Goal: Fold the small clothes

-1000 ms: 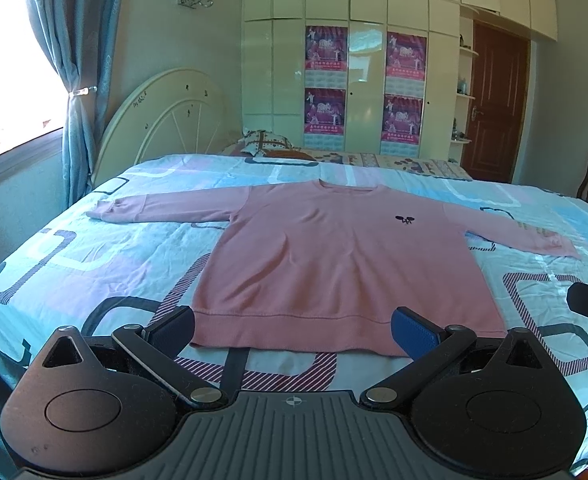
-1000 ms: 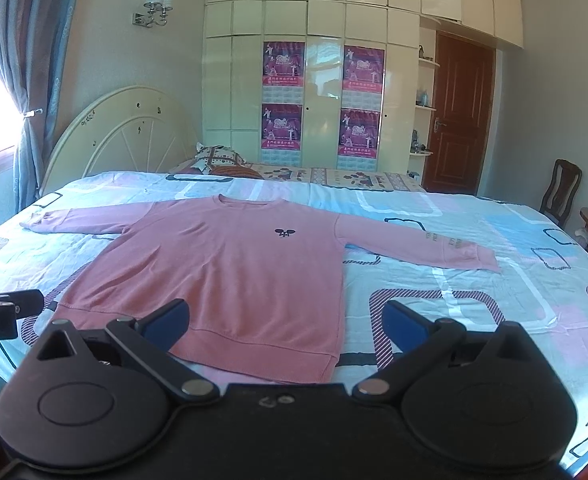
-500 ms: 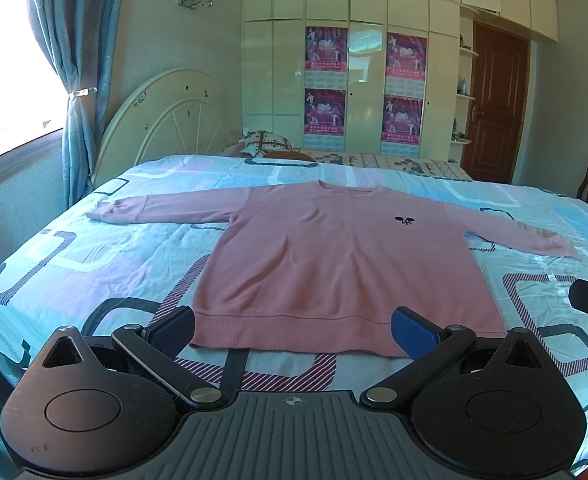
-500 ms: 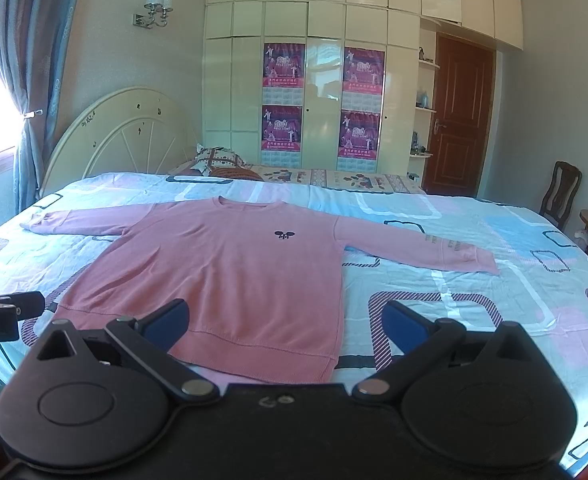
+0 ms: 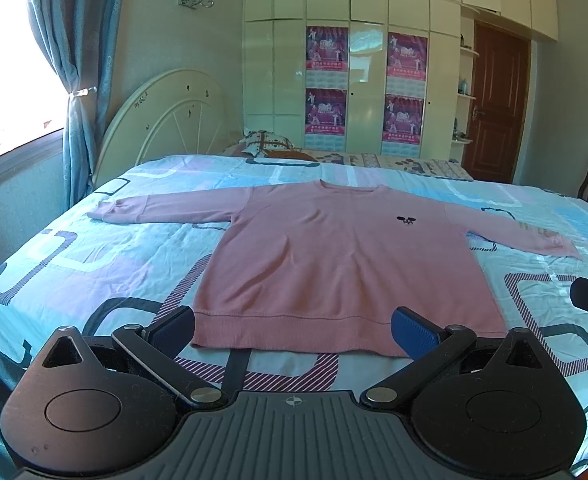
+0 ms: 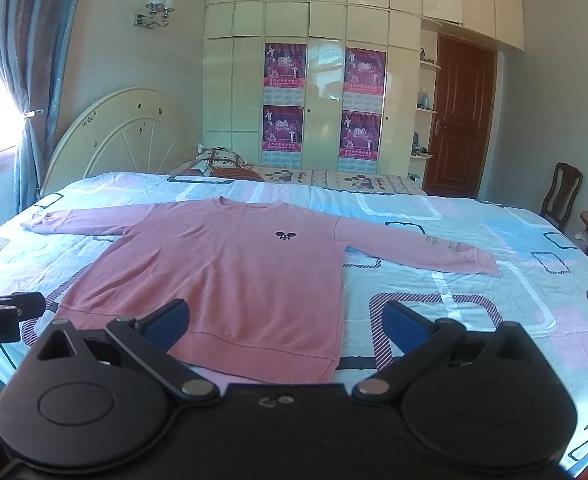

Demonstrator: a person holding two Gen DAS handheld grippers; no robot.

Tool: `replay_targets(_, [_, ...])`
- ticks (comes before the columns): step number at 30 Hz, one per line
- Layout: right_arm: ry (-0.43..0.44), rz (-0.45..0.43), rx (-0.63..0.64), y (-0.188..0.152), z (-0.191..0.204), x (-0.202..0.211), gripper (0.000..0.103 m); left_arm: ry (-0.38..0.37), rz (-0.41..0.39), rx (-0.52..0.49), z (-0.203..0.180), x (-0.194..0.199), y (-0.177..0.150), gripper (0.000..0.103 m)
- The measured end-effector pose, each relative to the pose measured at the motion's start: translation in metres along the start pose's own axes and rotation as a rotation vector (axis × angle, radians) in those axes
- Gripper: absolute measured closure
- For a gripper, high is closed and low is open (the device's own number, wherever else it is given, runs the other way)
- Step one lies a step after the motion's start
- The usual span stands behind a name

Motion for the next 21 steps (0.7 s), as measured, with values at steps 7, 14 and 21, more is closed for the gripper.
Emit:
replay_targets(7, [0.001,-0.001,0.003,0.003,0.0001,0.0019,0.001,0.001,-0.002,0.0,0.001,-0.0004,-0.0002,0.0])
replay_targets(14, [0.001,-0.001,0.004,0.0023,0.0005,0.0018,0.001,0.005,0.0,-0.001,0.0025,-0.0009,-0.0003,0.0])
replay_targets(21, [0.005,0.0,0.005,0.0051,0.0045,0.003,0.001,0.007,0.004,0.0,0.0042,-0.0016,-0.002,0.0])
Point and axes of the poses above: each gripper's, at about its wrist camera, not at the fingertips, and x roughly against the way its jaws point, z to its left, y to its top, the point moved 10 cm from there along -x, roughly the way its jaws point, and after that the axes turned 10 degrees about -y, right-handed, at the moved point
